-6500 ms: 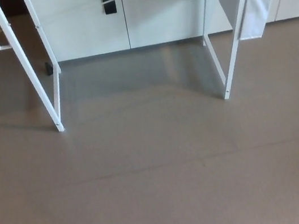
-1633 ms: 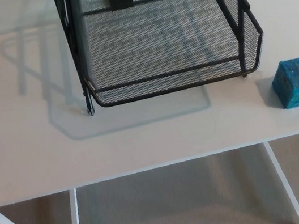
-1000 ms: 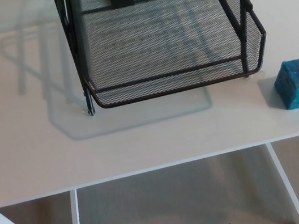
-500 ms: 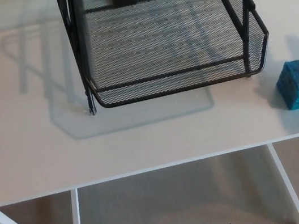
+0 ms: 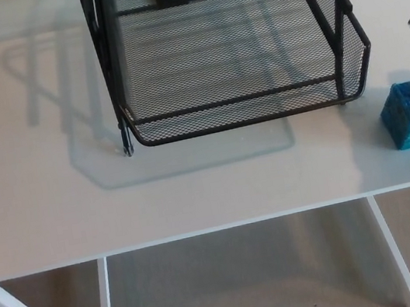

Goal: The robot walks towards a desk on which a file tray is kept in the middle and a cube is kept to its right. The robot lifts the cube using its right hand and places it on the file tray.

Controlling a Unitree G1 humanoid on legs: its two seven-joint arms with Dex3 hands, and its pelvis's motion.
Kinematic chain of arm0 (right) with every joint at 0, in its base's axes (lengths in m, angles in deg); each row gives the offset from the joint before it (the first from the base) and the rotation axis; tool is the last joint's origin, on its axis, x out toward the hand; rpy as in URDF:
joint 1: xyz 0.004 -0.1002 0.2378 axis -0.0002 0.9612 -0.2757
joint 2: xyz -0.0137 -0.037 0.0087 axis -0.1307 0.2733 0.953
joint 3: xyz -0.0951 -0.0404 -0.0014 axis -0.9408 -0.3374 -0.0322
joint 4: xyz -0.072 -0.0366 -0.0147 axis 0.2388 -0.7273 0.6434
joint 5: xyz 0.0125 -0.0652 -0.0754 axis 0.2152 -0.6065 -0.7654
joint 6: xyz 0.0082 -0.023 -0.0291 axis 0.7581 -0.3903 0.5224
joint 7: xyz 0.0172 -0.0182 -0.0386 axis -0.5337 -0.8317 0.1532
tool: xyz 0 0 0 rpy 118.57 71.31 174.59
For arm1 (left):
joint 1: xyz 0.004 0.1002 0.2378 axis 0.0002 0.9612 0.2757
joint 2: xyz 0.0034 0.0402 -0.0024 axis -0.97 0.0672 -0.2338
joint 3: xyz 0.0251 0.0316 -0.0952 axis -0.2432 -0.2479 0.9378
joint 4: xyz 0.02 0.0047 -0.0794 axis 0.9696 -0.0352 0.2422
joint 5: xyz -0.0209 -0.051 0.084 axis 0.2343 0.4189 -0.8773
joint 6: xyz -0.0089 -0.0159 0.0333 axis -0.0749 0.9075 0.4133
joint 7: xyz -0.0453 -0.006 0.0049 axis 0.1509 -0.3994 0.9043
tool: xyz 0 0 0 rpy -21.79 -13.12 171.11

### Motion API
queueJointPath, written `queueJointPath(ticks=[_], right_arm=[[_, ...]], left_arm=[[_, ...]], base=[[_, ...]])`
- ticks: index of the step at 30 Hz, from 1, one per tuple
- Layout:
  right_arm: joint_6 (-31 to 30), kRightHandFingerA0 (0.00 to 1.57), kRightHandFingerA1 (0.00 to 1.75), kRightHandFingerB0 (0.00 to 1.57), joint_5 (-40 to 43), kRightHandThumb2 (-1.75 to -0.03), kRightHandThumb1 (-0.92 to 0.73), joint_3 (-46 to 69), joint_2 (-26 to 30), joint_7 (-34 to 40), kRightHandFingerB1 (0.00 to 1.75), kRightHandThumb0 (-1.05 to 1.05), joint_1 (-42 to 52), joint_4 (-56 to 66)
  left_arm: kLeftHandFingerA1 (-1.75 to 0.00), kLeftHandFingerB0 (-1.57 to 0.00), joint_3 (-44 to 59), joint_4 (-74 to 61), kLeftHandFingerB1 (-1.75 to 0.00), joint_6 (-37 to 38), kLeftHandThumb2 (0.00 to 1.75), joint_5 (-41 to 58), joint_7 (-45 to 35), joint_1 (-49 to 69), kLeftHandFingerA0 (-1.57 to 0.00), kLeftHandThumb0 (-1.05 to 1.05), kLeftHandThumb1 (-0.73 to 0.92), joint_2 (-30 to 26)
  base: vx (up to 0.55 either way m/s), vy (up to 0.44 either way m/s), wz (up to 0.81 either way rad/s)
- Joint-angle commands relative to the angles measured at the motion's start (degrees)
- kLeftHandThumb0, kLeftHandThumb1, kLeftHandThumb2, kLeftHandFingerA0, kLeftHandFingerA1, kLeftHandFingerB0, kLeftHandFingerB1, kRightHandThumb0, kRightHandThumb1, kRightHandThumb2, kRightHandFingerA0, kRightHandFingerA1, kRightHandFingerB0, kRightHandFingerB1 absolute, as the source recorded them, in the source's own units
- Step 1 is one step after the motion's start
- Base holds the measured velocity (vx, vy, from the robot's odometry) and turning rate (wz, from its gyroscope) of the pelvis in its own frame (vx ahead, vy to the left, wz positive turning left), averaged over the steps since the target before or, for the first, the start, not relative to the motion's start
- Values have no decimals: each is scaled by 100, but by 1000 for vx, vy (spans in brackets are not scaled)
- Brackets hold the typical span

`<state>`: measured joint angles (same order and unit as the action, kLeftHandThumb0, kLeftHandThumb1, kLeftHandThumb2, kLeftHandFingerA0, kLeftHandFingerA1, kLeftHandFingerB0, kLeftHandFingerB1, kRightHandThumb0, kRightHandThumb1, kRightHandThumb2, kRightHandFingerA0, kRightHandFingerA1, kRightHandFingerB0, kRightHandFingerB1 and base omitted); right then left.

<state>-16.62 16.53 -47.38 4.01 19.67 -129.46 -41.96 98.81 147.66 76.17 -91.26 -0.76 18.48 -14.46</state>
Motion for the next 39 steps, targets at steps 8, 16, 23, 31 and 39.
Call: queueJointPath(ticks=[8,16,23,31,39], right_arm=[[188,8,33,13,-461,-58,-51,3,-227,195,27,-59,38,-225],[127,1,51,0,-613,-90,-32,2,-473,410,48,-34,234,-359],[137,2,53,0,-775,-90,-32,-70,-518,474,49,-34,596,-586],[131,15,48,11,-847,-72,-39,-122,-598,575,38,-60,794,-762],[755,74,70,34,-927,-60,-62,-115,-551,1295,33,-41,1393,-479]], left_arm=[[-86,-19,-120,-56,-81,127,66,-32,-51,65,-46,-92,88,-79],[-84,-22,-319,100,-76,210,66,-139,54,-18,-48,-90,88,-70],[-79,-21,-386,-12,-71,195,105,-101,-3,73,-45,-94,62,-98],[-84,-23,-475,-34,-78,87,66,-170,43,-5,-46,-92,87,-86],[-78,-22,-586,-43,-71,185,105,-179,13,55,-43,-94,63,-118]], base=[[0,0,0],[0,0,0],[0,0,0],[0,0,0],[0,0,0]])
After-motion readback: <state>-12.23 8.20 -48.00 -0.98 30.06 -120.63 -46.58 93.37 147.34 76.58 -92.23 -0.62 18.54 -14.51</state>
